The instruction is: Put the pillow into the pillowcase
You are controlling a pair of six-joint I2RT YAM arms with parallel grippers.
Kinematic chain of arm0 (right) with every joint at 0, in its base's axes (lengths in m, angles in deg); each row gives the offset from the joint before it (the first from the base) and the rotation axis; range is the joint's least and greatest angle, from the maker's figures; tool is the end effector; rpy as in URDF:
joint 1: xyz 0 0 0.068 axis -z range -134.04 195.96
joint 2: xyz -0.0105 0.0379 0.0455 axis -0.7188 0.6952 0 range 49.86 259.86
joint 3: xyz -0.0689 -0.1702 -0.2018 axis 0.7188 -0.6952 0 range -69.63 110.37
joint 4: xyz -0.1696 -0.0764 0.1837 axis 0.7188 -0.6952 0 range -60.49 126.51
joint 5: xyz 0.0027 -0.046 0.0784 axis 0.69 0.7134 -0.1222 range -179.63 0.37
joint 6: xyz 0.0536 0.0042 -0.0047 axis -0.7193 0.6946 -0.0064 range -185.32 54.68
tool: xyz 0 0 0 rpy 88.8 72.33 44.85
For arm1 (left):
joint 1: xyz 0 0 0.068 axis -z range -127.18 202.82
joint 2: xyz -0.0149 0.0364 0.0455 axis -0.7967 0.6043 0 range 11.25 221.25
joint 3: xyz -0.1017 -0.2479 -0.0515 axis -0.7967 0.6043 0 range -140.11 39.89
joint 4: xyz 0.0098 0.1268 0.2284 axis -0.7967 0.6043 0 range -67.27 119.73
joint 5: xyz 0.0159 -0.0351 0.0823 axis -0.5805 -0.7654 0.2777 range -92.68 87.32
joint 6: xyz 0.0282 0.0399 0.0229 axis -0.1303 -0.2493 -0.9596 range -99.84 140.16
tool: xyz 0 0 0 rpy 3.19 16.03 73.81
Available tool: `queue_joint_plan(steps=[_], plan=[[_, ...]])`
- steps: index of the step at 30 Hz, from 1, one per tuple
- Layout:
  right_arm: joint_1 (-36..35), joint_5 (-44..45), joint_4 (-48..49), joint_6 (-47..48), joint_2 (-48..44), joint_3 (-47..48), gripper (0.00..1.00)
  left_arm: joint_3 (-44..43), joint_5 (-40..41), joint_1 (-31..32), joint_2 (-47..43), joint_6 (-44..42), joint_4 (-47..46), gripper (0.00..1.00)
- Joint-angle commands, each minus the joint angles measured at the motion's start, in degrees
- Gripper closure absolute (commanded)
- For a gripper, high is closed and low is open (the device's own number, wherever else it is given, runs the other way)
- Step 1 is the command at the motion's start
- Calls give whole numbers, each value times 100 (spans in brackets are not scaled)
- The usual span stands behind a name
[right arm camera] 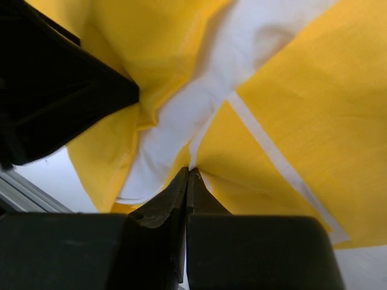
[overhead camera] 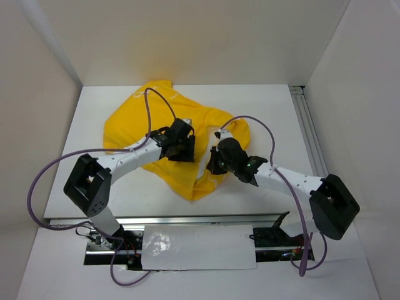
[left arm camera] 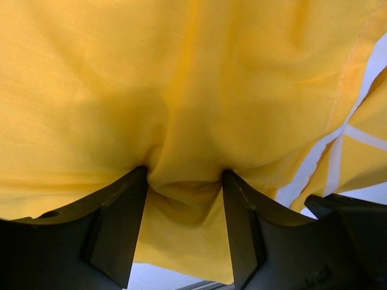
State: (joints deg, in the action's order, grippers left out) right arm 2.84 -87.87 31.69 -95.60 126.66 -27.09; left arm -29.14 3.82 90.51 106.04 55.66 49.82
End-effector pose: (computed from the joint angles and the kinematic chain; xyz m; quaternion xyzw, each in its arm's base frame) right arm 0.2059 0.1913 0.2131 -0.0943 0.8979 0.2457 0.3529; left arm 0.2832 -0.2137 0.2370 0.0000 0.9465 -0.1465 0.2875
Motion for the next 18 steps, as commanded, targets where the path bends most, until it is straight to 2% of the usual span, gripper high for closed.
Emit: queue_joint_plan(steps=[1,11,16,18], plan=[[49,185,122,277,-164,500,100,-250,122,10,207,281,-310,36],[49,-597,314,962,-894,1290,100,-1533,352,-227,1647,782,147,36],[110,-931,640,1323,-894,1958,100,-1657,132,-227,1701,975,-19,36],[163,-880,423,1376,-833,2143,100,-1727,132,-279,1763,976,-20,36]])
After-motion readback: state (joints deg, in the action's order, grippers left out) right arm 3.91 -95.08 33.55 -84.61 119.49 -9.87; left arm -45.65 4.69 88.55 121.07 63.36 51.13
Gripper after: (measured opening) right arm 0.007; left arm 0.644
